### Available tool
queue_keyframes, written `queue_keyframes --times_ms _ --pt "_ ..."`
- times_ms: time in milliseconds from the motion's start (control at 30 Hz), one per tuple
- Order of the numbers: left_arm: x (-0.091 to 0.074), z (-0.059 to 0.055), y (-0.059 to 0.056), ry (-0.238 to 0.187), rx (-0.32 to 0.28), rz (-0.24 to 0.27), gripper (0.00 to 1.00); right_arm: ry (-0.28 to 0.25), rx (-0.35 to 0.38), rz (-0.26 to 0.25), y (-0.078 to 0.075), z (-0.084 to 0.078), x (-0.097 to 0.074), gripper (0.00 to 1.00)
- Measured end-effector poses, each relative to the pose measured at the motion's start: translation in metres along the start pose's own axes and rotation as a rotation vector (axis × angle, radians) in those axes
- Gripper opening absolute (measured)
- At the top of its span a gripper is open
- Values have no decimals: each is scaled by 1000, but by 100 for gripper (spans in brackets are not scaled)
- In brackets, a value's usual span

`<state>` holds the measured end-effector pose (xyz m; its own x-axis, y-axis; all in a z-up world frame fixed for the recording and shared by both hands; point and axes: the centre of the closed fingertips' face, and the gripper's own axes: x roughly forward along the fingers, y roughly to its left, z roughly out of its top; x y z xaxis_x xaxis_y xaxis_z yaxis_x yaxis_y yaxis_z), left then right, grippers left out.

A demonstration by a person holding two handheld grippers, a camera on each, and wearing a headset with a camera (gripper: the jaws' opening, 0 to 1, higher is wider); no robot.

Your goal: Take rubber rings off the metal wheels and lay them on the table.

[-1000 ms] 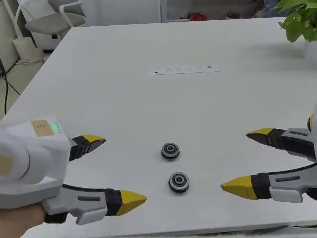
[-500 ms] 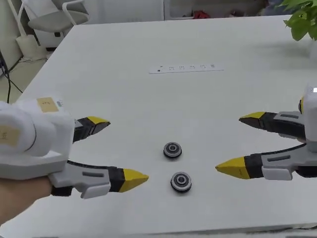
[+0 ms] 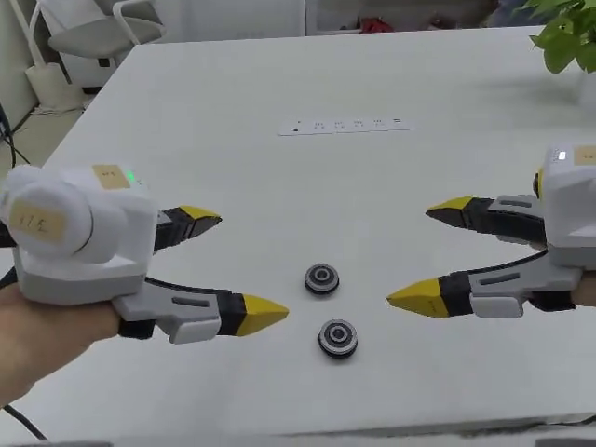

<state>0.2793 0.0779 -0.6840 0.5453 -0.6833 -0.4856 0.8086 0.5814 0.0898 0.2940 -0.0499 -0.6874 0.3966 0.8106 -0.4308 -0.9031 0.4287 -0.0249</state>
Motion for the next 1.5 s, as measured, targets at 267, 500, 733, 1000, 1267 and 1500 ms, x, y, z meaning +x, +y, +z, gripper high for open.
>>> queue_keyframes --times_ms 267,500,733,1000,1267,1500 --pt "12 -7 0 27 25 -16 79 -1 -6 18 -2 -6 8 74" --pt "20 -9 -3 41 39 -39 78 16 -29 39 0 -16 15 73" --pt "30 -10 -6 48 62 -64 76 31 -45 65 1 -26 22 72" --pt "45 -20 -13 72 92 -108 73 67 -77 124 10 -45 34 69" --pt "58 -29 -18 92 105 -149 69 110 -107 173 15 -59 44 66" --pt "67 -35 -27 106 122 -192 64 119 -88 202 18 -67 52 62"
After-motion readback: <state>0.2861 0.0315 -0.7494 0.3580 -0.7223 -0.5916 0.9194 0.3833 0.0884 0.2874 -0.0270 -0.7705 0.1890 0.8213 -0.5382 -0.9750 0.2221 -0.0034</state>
